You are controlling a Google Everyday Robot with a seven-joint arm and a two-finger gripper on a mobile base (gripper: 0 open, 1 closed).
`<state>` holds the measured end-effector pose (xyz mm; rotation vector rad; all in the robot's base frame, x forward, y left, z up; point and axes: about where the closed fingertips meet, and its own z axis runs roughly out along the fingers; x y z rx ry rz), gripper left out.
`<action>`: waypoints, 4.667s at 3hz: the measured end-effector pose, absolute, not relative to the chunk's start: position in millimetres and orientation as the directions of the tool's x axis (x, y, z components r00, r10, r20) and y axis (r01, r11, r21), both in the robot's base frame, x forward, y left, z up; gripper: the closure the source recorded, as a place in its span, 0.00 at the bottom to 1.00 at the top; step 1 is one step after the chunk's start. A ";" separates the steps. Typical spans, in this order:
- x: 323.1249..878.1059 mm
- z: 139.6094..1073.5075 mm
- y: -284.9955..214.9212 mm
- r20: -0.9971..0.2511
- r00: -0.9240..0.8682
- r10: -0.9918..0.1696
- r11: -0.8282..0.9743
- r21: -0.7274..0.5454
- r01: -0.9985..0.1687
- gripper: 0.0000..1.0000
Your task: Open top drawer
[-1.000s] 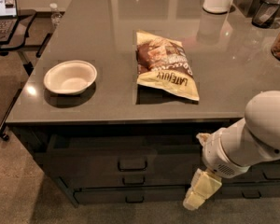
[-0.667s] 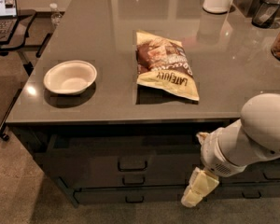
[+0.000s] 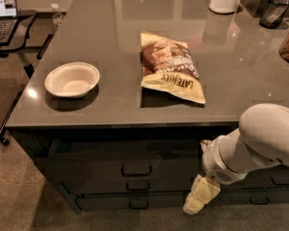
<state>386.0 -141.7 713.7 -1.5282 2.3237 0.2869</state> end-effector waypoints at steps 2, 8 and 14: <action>402.3 688.1 -131.7 -0.392 -0.352 -0.850 0.384 -0.004 -0.923 0.00; 412.4 637.5 -114.3 -0.357 -0.316 -0.879 0.314 0.067 -0.947 0.00; 278.2 643.8 -148.6 -0.261 -0.449 -0.854 0.384 0.265 -0.884 0.00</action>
Offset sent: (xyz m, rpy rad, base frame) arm 0.0289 0.0161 -0.0440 0.0195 0.0259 0.0325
